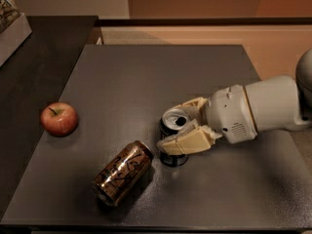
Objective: Move pepsi can near orange can
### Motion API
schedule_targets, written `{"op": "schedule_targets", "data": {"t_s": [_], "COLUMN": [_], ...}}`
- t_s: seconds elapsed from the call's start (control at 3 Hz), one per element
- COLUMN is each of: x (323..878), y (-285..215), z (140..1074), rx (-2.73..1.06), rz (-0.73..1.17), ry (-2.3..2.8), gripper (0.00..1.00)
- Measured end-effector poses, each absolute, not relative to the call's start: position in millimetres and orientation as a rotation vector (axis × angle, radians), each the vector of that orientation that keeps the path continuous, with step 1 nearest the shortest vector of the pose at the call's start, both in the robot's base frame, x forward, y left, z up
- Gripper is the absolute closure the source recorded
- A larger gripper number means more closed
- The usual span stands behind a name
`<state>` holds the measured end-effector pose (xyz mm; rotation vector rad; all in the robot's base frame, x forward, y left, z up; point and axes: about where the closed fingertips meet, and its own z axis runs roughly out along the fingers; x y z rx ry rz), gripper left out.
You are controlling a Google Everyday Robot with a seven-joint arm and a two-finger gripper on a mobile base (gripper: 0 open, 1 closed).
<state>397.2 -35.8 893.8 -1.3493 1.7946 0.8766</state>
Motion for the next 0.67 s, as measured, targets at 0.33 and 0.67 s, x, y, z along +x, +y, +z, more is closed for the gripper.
{"op": "schedule_targets", "data": {"t_s": [0.33,0.67], "x": [396.0,396.0], "y": [-33.8,-33.8], "z": [895.1,895.1], "rx": [-1.355,-1.355], "rz": [0.873,0.873], "ry": [1.793,1.793], "gripper": [0.0,0.0]}}
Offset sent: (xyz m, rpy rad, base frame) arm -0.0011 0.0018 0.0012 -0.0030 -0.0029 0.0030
